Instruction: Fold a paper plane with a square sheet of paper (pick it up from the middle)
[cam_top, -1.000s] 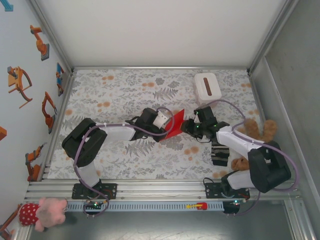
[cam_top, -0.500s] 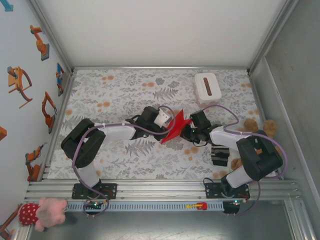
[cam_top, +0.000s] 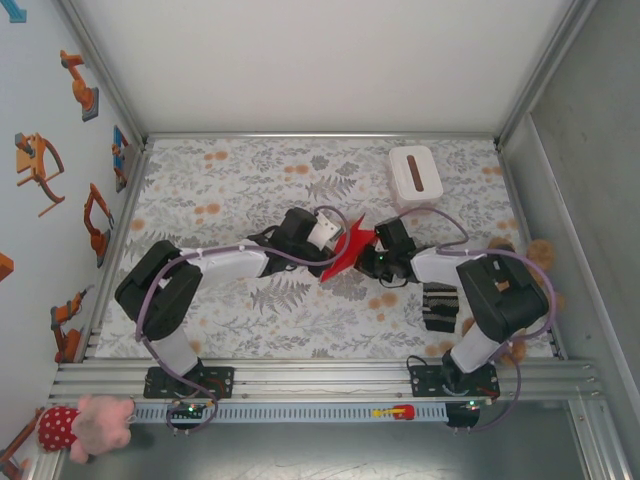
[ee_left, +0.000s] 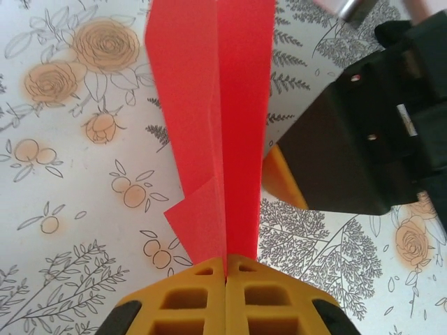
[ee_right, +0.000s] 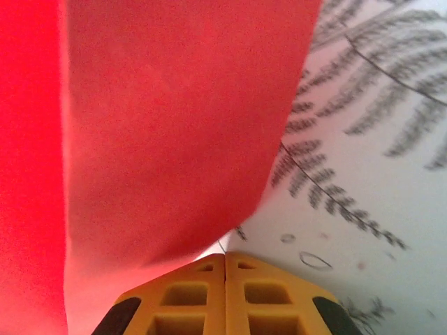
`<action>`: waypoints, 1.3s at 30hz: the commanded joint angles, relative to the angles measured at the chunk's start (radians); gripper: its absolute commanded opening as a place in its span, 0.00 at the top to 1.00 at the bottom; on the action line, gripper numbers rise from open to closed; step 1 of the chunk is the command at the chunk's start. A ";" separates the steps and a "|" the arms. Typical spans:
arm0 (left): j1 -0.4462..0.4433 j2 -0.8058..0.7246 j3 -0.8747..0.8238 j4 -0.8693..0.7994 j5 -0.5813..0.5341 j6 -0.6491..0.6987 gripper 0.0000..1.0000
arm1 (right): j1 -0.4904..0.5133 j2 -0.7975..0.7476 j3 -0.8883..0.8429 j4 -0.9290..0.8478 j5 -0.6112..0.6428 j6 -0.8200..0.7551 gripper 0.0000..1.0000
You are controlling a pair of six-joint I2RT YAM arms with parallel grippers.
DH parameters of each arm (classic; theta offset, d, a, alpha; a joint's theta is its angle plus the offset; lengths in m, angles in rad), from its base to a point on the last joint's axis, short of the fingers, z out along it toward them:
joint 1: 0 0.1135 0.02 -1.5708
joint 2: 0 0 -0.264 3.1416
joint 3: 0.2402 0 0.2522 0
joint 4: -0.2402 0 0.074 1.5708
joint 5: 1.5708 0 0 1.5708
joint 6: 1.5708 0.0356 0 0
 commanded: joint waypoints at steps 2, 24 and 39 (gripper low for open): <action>0.005 -0.045 0.028 -0.038 -0.012 0.038 0.95 | 0.008 0.068 0.050 0.135 0.009 0.013 0.96; 0.006 0.116 0.087 -0.029 0.051 0.022 0.95 | -0.023 0.047 -0.023 0.131 0.010 0.060 1.00; 0.006 0.078 0.069 -0.011 0.024 0.006 0.94 | -0.060 -0.086 -0.061 0.120 -0.026 0.059 0.90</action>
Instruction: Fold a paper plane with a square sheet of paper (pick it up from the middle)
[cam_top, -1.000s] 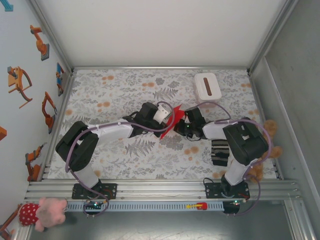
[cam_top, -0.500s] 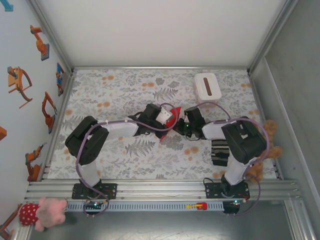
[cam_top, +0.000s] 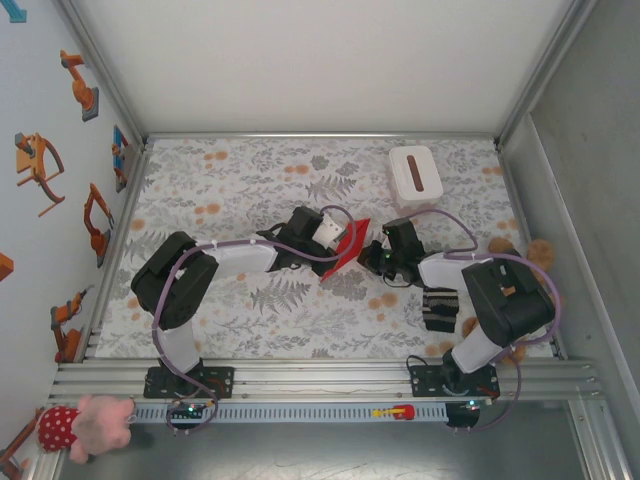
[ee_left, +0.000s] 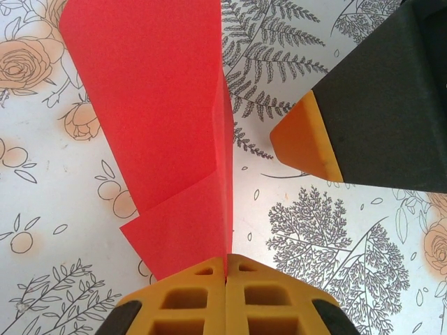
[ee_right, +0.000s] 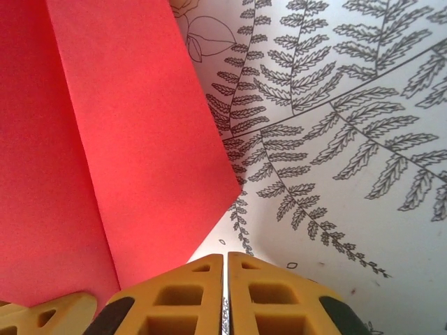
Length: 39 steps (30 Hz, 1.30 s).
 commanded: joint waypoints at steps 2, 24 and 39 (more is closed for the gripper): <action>-0.001 -0.041 0.002 0.008 -0.009 -0.011 0.90 | -0.017 -0.052 0.017 -0.034 0.011 0.008 0.89; 0.077 -0.391 -0.322 0.099 -0.137 -0.329 0.19 | 0.142 -0.081 0.390 -0.687 0.310 -0.050 0.52; 0.118 -0.554 -0.453 0.089 -0.278 -0.482 0.04 | 0.174 0.212 0.600 -0.739 0.381 0.069 0.56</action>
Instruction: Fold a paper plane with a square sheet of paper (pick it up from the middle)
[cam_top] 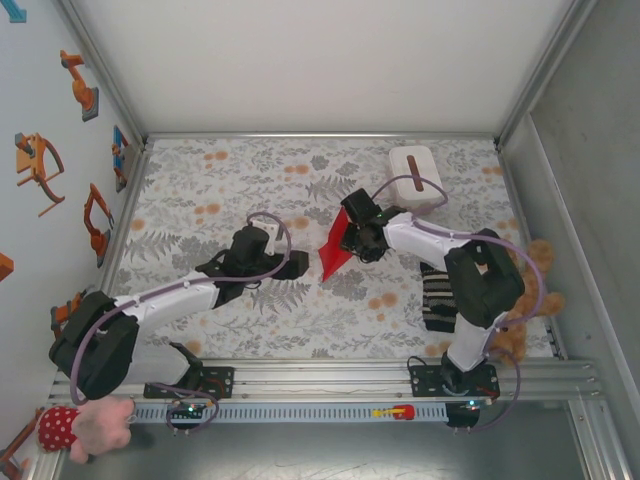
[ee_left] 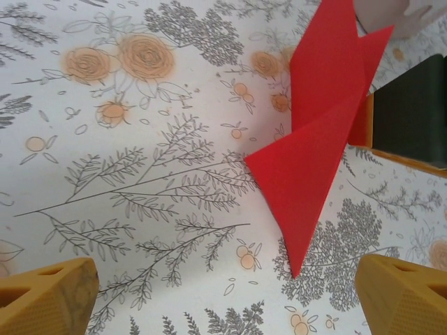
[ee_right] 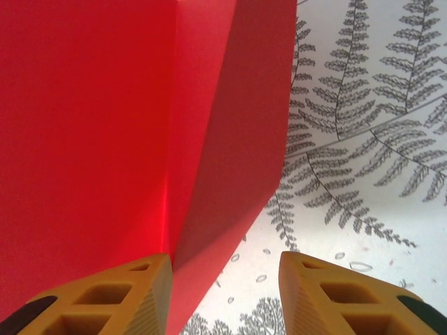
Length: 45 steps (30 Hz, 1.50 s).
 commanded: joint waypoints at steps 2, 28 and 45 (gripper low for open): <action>0.016 -0.024 -0.010 -0.020 -0.037 -0.046 0.04 | 0.001 0.041 0.059 -0.028 0.046 0.032 0.55; 0.048 0.068 0.020 -0.022 0.020 -0.100 0.03 | -0.007 0.022 0.006 0.118 -0.027 0.029 0.53; 0.060 0.096 0.029 -0.028 0.026 -0.108 0.03 | -0.019 0.094 0.053 0.103 -0.037 0.012 0.69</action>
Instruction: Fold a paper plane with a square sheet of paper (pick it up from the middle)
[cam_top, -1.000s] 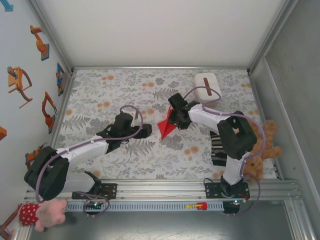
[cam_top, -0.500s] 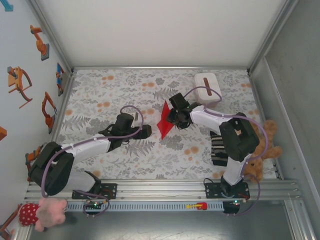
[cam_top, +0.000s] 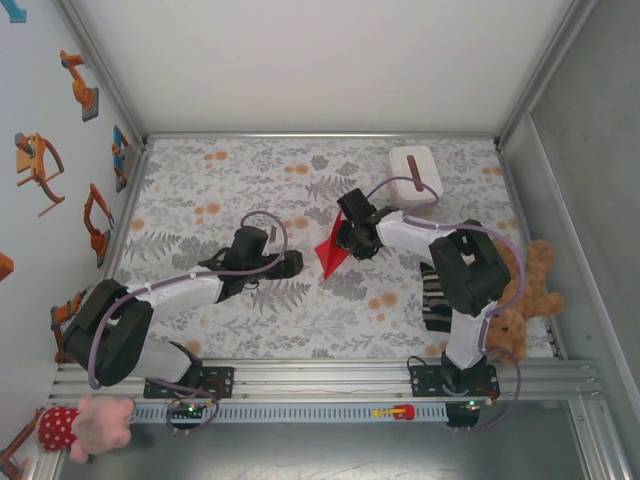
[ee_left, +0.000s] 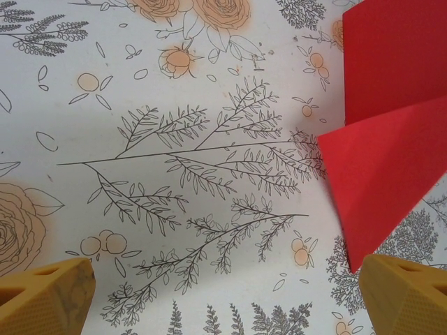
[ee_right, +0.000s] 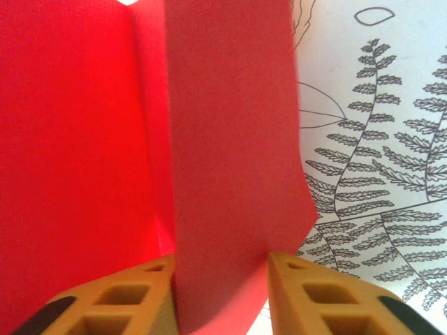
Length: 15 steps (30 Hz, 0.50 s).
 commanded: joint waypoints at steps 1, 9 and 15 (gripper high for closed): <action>0.008 0.005 0.028 0.004 0.010 -0.011 0.03 | -0.008 -0.003 0.034 -0.016 0.012 0.002 0.73; 0.014 0.007 0.036 0.009 0.023 -0.014 0.03 | -0.015 -0.048 0.021 -0.012 0.020 -0.008 0.90; 0.017 0.000 0.042 0.015 0.055 -0.017 0.03 | -0.023 -0.096 -0.014 0.053 -0.032 -0.007 0.96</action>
